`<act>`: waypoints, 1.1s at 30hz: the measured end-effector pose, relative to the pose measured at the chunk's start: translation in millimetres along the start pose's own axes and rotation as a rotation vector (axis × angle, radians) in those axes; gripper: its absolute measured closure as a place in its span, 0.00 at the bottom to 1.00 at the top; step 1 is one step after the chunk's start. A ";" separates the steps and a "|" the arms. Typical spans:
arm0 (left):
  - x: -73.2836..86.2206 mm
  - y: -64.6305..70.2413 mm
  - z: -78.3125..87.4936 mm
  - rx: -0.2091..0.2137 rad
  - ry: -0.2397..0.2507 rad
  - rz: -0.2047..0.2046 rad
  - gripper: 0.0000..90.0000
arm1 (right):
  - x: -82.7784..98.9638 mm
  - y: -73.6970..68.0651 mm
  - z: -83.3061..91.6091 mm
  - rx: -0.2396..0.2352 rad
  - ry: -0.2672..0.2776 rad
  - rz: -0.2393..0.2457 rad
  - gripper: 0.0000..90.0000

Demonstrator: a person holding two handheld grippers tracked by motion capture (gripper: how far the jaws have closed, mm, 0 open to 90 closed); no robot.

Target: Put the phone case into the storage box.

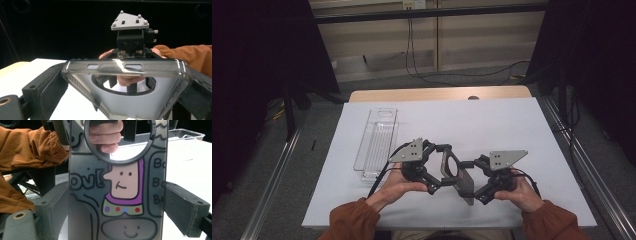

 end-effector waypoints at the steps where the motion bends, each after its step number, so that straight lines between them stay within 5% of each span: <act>1: 0.0 0.8 -0.4 0.008 0.003 0.006 0.06 | -0.1 -0.1 0.0 -0.001 0.001 0.002 0.14; 21: 3.1 0.6 0.7 0.038 -0.018 0.036 0.09 | 0.6 0.4 1.5 0.005 0.003 0.009 0.13; 33: 4.0 -0.2 -0.9 0.009 -0.063 0.005 0.11 | 2.1 4.0 -0.3 0.047 -0.012 0.023 0.13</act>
Point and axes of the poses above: each handheld gripper's, and its own axes: z roughly backward along the jaws, x roughly out of its underside, y roughly to its right, the point moved 3 cm from there along -z, roughly forward along the jaws, and after that the axes turned 9 degrees about -z, right-handed, at the moved point
